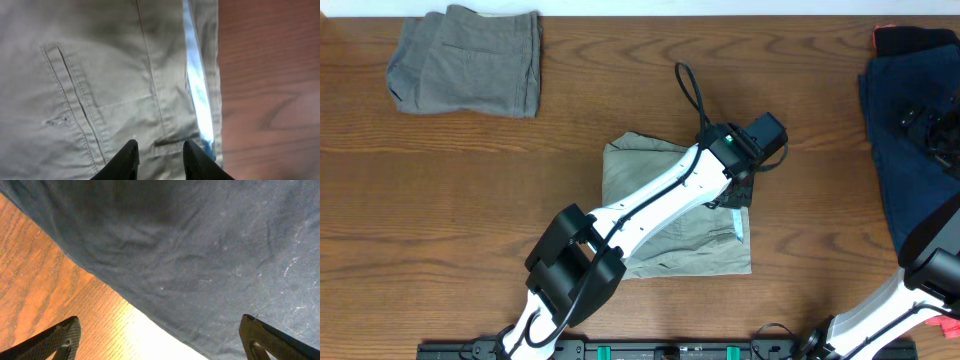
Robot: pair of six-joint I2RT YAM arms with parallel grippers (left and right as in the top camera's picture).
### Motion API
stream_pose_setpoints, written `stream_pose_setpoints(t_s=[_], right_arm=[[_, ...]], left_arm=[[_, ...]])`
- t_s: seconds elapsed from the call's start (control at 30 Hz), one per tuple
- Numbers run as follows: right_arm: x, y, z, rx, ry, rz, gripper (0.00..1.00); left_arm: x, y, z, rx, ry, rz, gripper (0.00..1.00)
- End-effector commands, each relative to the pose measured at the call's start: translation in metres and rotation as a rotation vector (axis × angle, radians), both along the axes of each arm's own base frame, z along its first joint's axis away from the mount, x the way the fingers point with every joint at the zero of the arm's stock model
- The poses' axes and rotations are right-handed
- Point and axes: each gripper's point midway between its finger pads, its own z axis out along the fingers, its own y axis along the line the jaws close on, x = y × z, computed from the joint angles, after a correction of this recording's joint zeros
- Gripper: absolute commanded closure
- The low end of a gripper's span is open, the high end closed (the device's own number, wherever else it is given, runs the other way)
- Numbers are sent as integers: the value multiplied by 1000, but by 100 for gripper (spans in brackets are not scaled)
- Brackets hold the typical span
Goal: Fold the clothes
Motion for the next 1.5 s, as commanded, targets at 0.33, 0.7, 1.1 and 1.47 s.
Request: stream_pose_setpoints(t_s=[0.33,0.7,1.1,1.47], right_arm=[[1,-3,14,-20,-28,-16,1],[1,-3,14,-20,-28,-16,1],[1,-3,14,-20,-28,-16,1],[1,-3,14,-20,-28,-16,1]], left_arm=[[-18,8,-4,-3,97,-39,89],[-70,-12,-55,-30,181,-71,90],[-95,-45,-61,-108,155,-164,90],[-56,-27,22,-153,-56,-212,94]])
